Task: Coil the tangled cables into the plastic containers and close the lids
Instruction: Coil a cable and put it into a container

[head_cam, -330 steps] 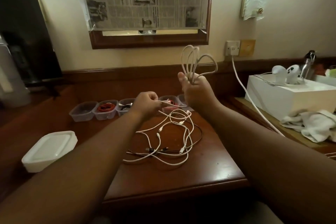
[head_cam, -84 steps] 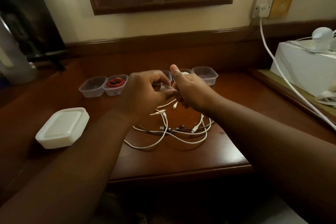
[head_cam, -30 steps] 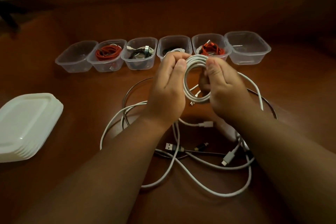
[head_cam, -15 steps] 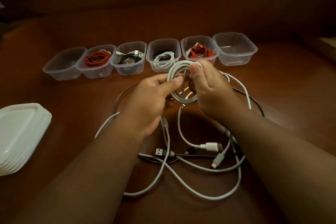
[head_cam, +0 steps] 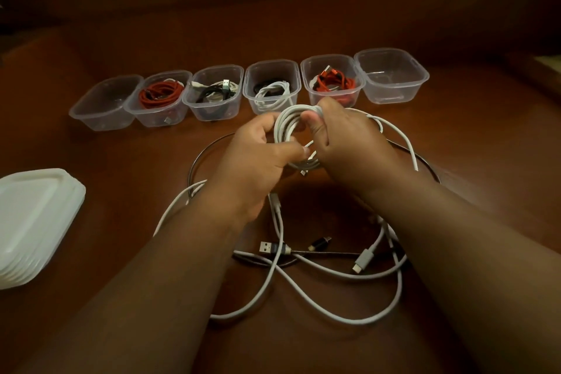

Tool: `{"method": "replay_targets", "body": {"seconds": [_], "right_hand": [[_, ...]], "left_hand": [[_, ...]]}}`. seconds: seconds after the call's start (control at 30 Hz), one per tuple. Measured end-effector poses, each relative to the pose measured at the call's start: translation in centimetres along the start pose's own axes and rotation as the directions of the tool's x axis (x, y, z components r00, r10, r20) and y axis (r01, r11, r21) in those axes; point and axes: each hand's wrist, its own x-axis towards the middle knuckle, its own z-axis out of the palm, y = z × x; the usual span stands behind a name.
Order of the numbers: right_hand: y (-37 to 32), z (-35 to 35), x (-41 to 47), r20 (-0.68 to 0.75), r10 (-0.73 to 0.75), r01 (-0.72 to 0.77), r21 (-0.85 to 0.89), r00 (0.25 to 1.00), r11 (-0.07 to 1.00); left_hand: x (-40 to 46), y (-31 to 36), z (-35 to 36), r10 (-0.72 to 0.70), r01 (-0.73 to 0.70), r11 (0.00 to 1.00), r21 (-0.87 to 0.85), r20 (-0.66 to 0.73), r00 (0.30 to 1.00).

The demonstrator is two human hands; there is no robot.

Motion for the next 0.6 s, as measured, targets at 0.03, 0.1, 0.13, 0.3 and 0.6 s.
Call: {"method": "replay_targets", "body": {"seconds": [0.03, 0.1, 0.13, 0.3, 0.6], "right_hand": [[0.0, -0.1, 0.0, -0.004, 0.003, -0.003, -0.002, 1.0, 1.0], [-0.1, -0.3, -0.1, -0.016, 0.009, -0.009, -0.005, 1.0, 1.0], [0.0, -0.4, -0.1, -0.02, 0.015, -0.015, -0.004, 1.0, 1.0], [0.2, -0.6, -0.2, -0.009, 0.025, -0.025, -0.025, 1.0, 0.999], [0.2, -0.7, 0.0, 0.054, 0.026, -0.026, 0.015, 0.998, 1.0]], "left_hand": [[0.1, -0.2, 0.0, 0.041, -0.04, 0.998, 0.058, -0.031, 0.999], [0.3, -0.5, 0.0, 0.103, -0.096, 0.987, 0.127, -0.052, 0.993], [0.3, -0.5, 0.1, 0.124, -0.114, 0.98, 0.161, -0.052, 0.991], [0.3, -0.4, 0.0, 0.272, -0.213, 0.853, 0.476, -0.058, 0.961], [-0.2, -0.4, -1.0, 0.418, -0.268, 0.575, 0.773, 0.003, 0.908]]}}
